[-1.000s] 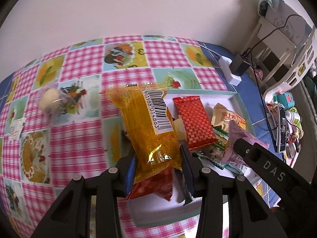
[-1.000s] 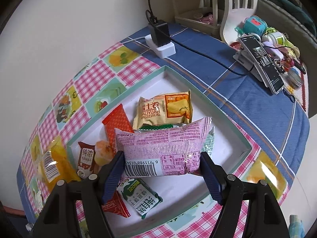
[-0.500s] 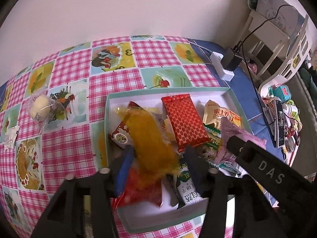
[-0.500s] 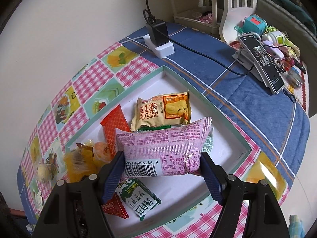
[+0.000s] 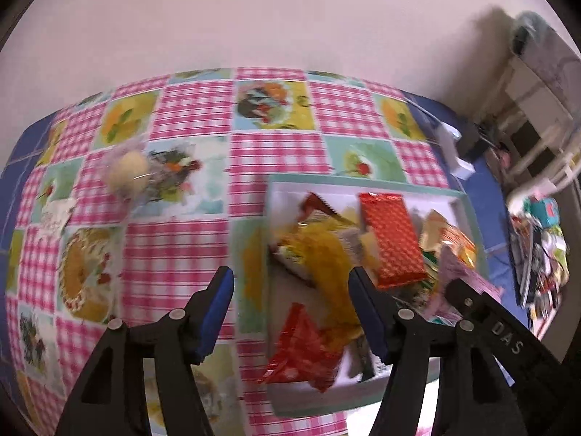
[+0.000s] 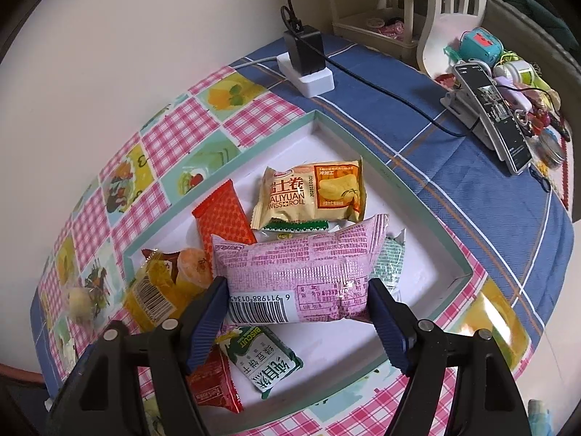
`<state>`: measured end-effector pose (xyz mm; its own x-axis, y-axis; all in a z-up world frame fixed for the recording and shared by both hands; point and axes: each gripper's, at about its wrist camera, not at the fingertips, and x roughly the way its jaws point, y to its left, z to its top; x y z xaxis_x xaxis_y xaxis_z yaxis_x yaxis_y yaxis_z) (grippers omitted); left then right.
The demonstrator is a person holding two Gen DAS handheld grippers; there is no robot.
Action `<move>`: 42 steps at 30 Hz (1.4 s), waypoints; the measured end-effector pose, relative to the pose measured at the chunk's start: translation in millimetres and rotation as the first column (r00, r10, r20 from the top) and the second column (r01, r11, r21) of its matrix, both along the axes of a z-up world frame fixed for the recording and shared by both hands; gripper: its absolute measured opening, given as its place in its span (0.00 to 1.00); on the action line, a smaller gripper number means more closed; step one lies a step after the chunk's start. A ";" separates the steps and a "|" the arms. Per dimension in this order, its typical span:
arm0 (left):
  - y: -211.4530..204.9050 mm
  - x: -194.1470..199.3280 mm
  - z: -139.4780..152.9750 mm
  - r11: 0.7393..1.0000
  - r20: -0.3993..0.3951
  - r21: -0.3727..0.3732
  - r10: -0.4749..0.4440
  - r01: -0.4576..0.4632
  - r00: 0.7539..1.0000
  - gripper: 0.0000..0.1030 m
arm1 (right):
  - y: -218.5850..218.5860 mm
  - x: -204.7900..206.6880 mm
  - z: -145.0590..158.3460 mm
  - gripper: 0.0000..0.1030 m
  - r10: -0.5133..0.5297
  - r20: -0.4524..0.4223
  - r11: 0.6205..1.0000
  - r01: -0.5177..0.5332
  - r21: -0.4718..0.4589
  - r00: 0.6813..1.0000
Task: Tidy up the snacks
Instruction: 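Open both tools to drop the orange bag and pink pack in the tray, then move both tools back to the white pastry and clear-wrapped bun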
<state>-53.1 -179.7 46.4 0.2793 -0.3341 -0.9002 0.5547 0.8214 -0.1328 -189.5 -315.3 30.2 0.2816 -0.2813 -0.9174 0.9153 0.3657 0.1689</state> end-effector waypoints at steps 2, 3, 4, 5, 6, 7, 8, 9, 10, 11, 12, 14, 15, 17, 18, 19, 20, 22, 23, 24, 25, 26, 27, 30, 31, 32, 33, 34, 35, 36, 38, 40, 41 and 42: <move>8.2 6.5 0.7 0.998 0.004 0.022 0.050 -0.050 0.999 0.70 | 0.5 1.4 -1.5 0.78 0.007 -0.004 1.000 -0.007 0.008 1.000; 12.2 9.4 0.7 0.997 0.005 0.031 0.077 -0.077 0.997 0.75 | 0.6 1.9 -2.1 0.78 0.011 -0.003 1.000 -0.011 0.013 1.000; 18.3 13.0 0.3 0.993 0.002 0.041 0.112 -0.112 0.994 0.76 | 0.9 2.7 -2.3 0.78 0.017 0.000 1.000 -0.017 0.017 1.000; 23.7 15.8 -0.3 0.989 -0.001 0.047 0.140 -0.140 0.990 0.76 | 1.4 3.7 -2.1 0.78 0.022 0.001 1.000 -0.022 0.018 1.000; 29.6 18.9 -1.3 0.984 -0.006 0.053 0.172 -0.171 0.985 0.76 | 1.2 4.2 -2.1 0.78 0.026 0.001 0.999 -0.026 0.018 1.000; 35.8 22.3 -2.6 0.977 -0.012 0.058 0.205 -0.204 0.979 0.76 | 1.7 5.2 -1.9 0.78 0.030 -0.002 0.999 -0.030 0.017 1.000; 40.3 24.5 -4.3 0.972 -0.016 0.062 0.227 -0.225 0.974 0.76 | 2.2 6.0 -1.8 0.78 0.035 -0.004 0.999 -0.035 0.017 0.999; 44.4 26.6 -5.8 0.967 -0.022 0.064 0.248 -0.246 0.968 0.76 | 2.6 6.5 -1.7 0.78 0.039 -0.005 0.999 -0.039 0.016 0.999; 49.9 29.6 -7.5 0.961 -0.031 0.065 0.272 -0.270 0.962 0.76 | 3.0 7.2 -1.8 0.78 0.043 -0.007 0.999 -0.043 0.017 0.999; 53.2 30.9 -8.8 0.957 -0.039 0.065 0.286 -0.283 0.957 0.76 | 3.6 8.0 -2.0 0.78 0.047 -0.009 0.999 -0.047 0.017 0.999; 56.9 32.1 -9.7 0.953 -0.048 0.066 0.300 -0.296 0.953 0.77 | 3.6 8.3 -2.0 0.78 0.050 -0.011 0.999 -0.050 0.017 0.999; 62.0 34.8 -11.8 0.947 -0.061 0.071 0.319 -0.315 0.946 0.78 | 3.8 10.4 -3.1 0.78 0.060 -0.017 0.998 -0.060 0.018 0.998; 64.1 34.8 -11.8 0.945 -0.062 0.074 0.325 -0.320 0.944 0.83 | 4.1 11.5 -4.0 0.79 0.066 -0.019 0.998 -0.066 0.022 0.998; 66.6 36.4 -12.9 0.940 -0.060 0.078 0.338 -0.333 0.939 0.85 | 4.2 12.7 -4.9 0.81 0.076 -0.021 0.997 -0.076 0.022 0.997; 67.3 36.7 -13.1 0.938 -0.059 0.079 0.341 -0.337 0.938 0.85 | 4.4 13.3 -5.0 0.81 0.082 -0.020 0.996 -0.081 0.022 0.996; 68.0 37.2 -13.9 0.937 -0.061 0.082 0.344 -0.339 0.937 0.85 | 4.5 13.7 -5.0 0.81 0.085 -0.019 0.996 -0.085 0.022 0.996; 68.4 37.3 -14.3 0.937 -0.062 0.083 0.345 -0.340 0.936 0.85 | 4.9 14.2 -5.1 0.81 0.090 -0.018 0.996 -0.089 0.021 0.996; 69.2 37.9 -15.4 0.935 -0.064 0.088 0.349 -0.343 0.935 0.85 | 5.1 15.2 -5.3 0.81 0.095 -0.020 0.995 -0.095 0.021 0.995; 69.4 38.1 -16.1 0.934 -0.065 0.092 0.351 -0.344 0.934 0.85 | 5.4 15.4 -5.3 0.83 0.097 -0.022 0.995 -0.096 0.021 0.995; 69.6 38.9 -17.0 0.933 -0.065 0.095 0.353 -0.346 0.934 0.85 | 5.5 15.9 -5.5 0.84 0.099 -0.022 0.995 -0.098 0.021 0.995; 69.8 39.2 -17.6 0.933 -0.066 0.098 0.353 -0.346 0.933 0.85 | 5.7 16.1 -5.4 0.84 0.101 -0.021 0.995 -0.101 0.020 0.995; 70.2 39.1 -17.5 0.933 -0.066 0.100 0.353 -0.346 0.933 0.85 | 5.8 16.3 -5.5 0.84 0.102 -0.021 0.995 -0.102 0.020 0.995; 70.5 39.4 -18.0 0.932 -0.066 0.102 0.354 -0.347 0.933 0.85 | 6.1 16.6 -5.5 0.84 0.105 -0.020 0.994 -0.105 0.019 0.994; 72.3 39.9 -19.2 0.929 -0.063 0.109 0.363 -0.355 0.930 0.88 | 6.9 18.1 -6.0 0.88 0.115 -0.018 0.993 -0.115 0.014 0.993; 72.9 40.3 -19.8 0.928 -0.062 0.109 0.364 -0.357 0.929 0.93 | 7.7 18.9 -6.1 0.91 0.120 -0.016 0.993 -0.120 0.011 0.993; 73.3 40.4 -20.3 0.928 -0.062 0.109 0.365 -0.357 0.929 0.97 | 8.2 19.6 -6.2 1.00 0.124 -0.017 0.992 -0.124 0.007 0.992; 73.9 40.7 -20.4 0.927 -0.061 0.110 0.367 -0.360 0.928 0.98 | 8.2 20.1 -5.7 1.00 0.128 -0.017 0.992 -0.128 0.003 0.992; 74.6 41.0 -20.4 0.925 -0.060 0.111 0.371 -0.363 0.927 0.98 | 8.5 20.5 -5.3 1.00 0.130 -0.017 0.991 -0.130 0.000 0.991; 74.9 41.2 -20.3 0.925 -0.061 0.112 0.372 -0.364 0.926 0.98 | 8.8 20.8 -5.0 1.00 0.133 -0.014 0.991 -0.133 -0.002 0.991; 75.3 41.5 -20.3 0.924 -0.061 0.111 0.373 -0.365 0.926 0.98 | 9.2 20.9 -5.1 1.00 0.134 -0.014 0.991 -0.134 -0.002 0.991; 75.3 41.7 -20.3 0.925 -0.063 0.111 0.372 -0.364 0.926 0.98 | 9.9 21.4 -5.3 1.00 0.136 -0.017 0.991 -0.136 -0.002 0.991; 75.6 42.0 -20.7 0.926 -0.069 0.111 0.369 -0.361 0.927 0.98 | 9.7 21.7 -5.5 1.00 0.138 -0.017 0.990 -0.138 -0.003 0.990; 75.5 42.0 -20.8 0.926 -0.071 0.111 0.369 -0.360 0.927 0.98 | 9.8 21.8 -5.6 1.00 0.137 -0.018 0.991 -0.137 -0.003 0.990; 75.5 41.9 -21.0 0.927 -0.074 0.111 0.367 -0.358 0.927 0.98 | 10.0 21.9 -5.5 1.00 0.137 -0.019 0.991 -0.137 -0.003 0.990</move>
<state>-11.2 -104.3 25.4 0.2801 -0.1383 -0.9500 0.2054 0.9753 -0.0814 -167.6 -305.3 24.7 0.3009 -0.2453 -0.9216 0.8594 0.4886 0.1506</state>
